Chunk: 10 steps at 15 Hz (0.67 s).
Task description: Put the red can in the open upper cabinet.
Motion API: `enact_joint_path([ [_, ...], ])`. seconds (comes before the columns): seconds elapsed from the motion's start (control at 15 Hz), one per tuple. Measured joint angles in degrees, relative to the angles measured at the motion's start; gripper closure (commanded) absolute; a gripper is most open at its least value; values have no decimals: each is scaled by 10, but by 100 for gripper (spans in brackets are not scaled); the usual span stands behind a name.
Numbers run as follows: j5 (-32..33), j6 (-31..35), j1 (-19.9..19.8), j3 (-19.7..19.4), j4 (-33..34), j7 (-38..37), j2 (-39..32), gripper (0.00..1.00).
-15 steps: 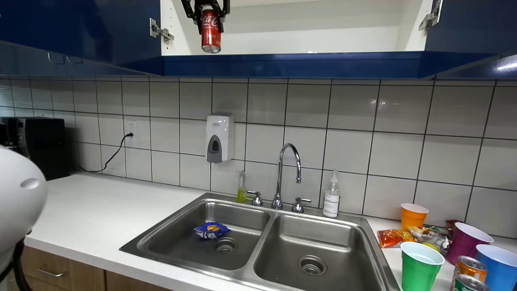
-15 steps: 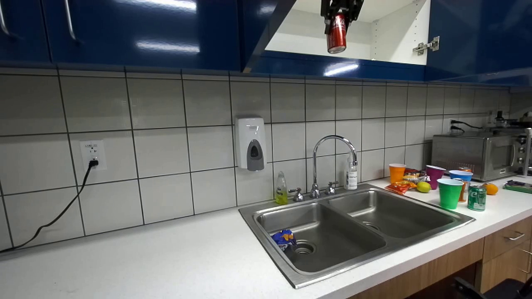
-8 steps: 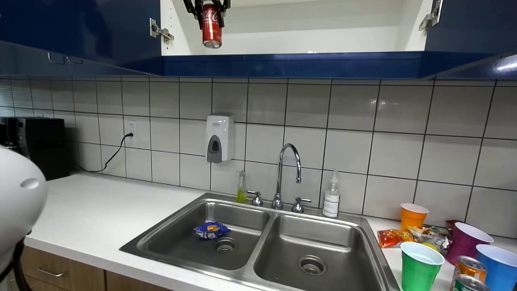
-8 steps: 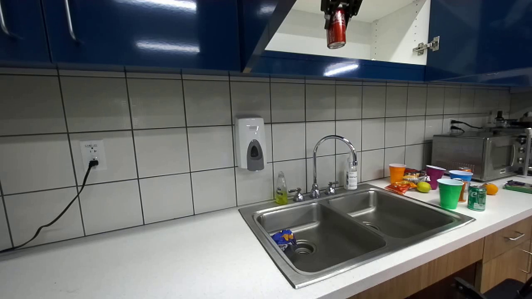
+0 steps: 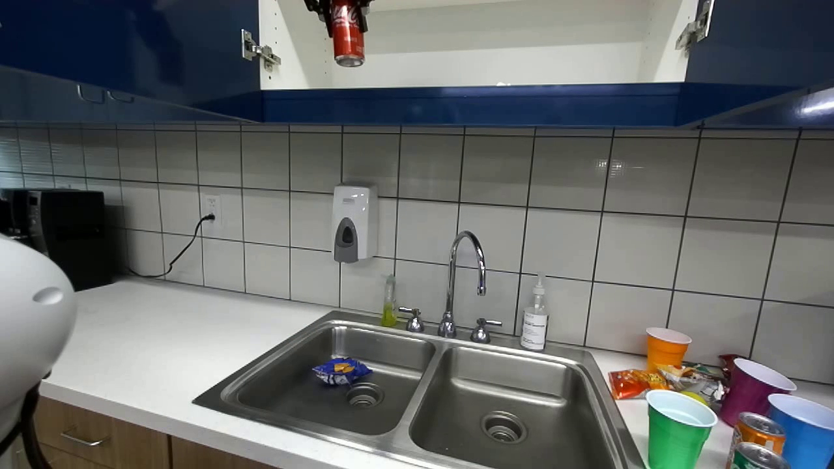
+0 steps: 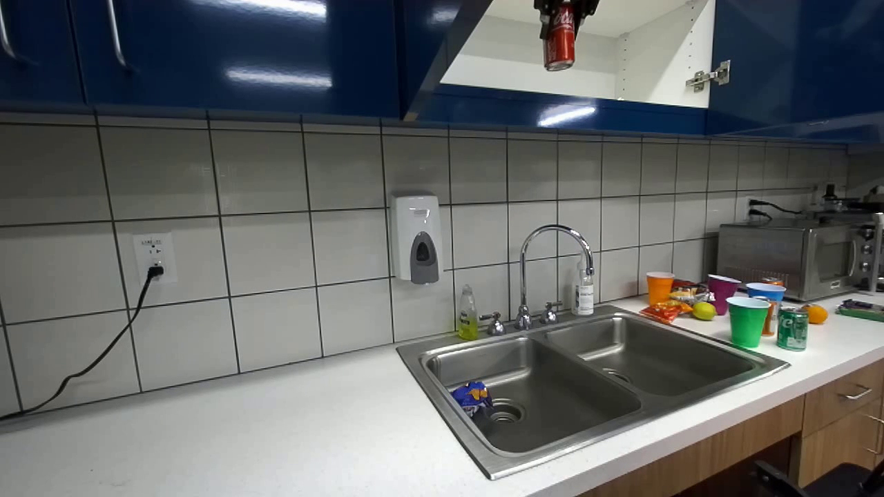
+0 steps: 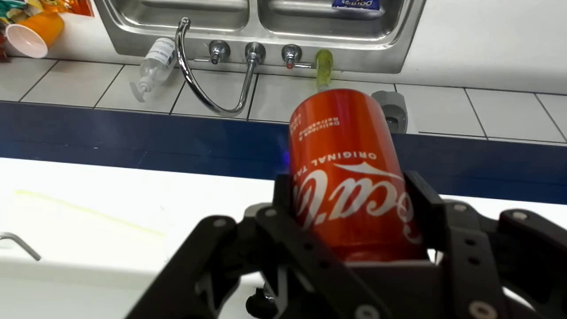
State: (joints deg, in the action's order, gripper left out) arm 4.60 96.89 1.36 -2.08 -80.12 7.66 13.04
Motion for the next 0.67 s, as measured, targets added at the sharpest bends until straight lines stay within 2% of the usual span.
enact_joint_path([
  [0.67,22,78,0,0,-1,1,-13,62],
])
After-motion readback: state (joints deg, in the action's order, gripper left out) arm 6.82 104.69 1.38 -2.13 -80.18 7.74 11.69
